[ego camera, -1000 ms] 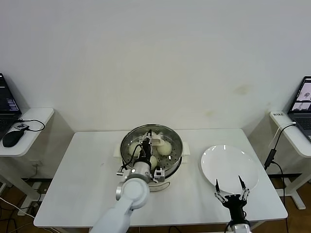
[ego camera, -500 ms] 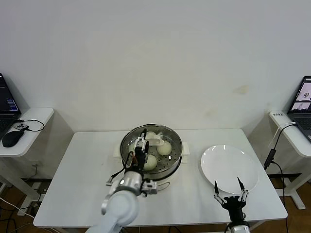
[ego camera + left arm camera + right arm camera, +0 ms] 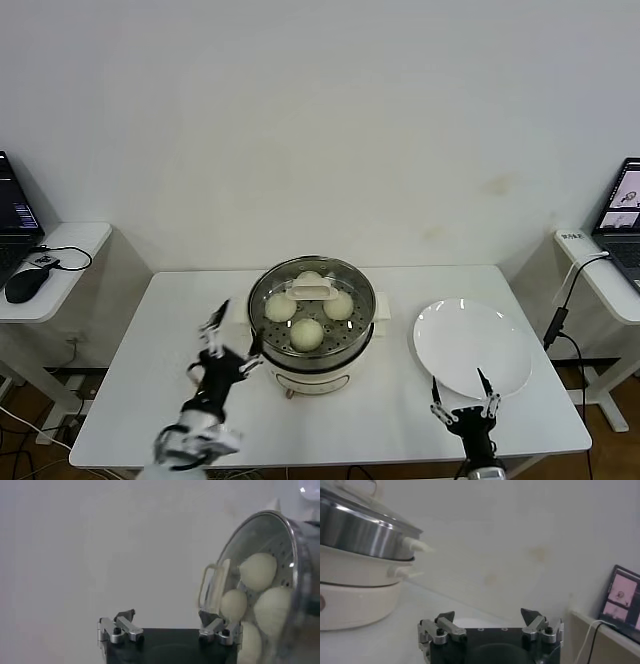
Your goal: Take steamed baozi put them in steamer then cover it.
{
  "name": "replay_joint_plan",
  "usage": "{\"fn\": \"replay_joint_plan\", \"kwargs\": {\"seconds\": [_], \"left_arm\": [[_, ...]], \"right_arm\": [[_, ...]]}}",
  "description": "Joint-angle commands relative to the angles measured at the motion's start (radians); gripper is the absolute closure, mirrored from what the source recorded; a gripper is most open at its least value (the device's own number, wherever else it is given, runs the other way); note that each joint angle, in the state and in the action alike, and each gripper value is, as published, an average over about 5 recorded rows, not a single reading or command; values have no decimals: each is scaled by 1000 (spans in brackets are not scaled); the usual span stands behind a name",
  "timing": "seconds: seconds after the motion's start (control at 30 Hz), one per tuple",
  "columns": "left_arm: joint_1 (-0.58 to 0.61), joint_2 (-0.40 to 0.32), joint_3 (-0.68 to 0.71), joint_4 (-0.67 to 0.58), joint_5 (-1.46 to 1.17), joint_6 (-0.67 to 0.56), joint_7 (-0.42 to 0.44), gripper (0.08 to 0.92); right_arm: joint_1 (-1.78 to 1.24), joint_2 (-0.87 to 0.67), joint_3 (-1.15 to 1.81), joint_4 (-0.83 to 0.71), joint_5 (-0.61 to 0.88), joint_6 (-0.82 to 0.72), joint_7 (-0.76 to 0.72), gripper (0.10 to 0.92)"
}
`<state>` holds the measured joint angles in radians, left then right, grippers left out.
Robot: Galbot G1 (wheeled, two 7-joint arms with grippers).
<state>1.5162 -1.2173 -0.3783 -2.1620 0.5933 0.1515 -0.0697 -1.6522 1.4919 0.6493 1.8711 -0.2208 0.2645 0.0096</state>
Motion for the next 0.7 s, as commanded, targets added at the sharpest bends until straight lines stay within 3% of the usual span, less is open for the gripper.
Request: {"fn": "replay_joint_plan", "kwargs": {"seconds": [0.03, 0.37, 0.7], "left_arm": [[269, 22, -233, 32, -945, -248, -142, 177], [300, 22, -231, 152, -955, -337, -87, 177], [290, 25, -220, 184, -952, -345, -75, 177]], "right_arm": [[-53, -35, -6, 14, 101, 6, -34, 203], [-99, -47, -5, 37, 152, -1, -58, 203], [-121, -40, -17, 51, 157, 2, -62, 202]]}}
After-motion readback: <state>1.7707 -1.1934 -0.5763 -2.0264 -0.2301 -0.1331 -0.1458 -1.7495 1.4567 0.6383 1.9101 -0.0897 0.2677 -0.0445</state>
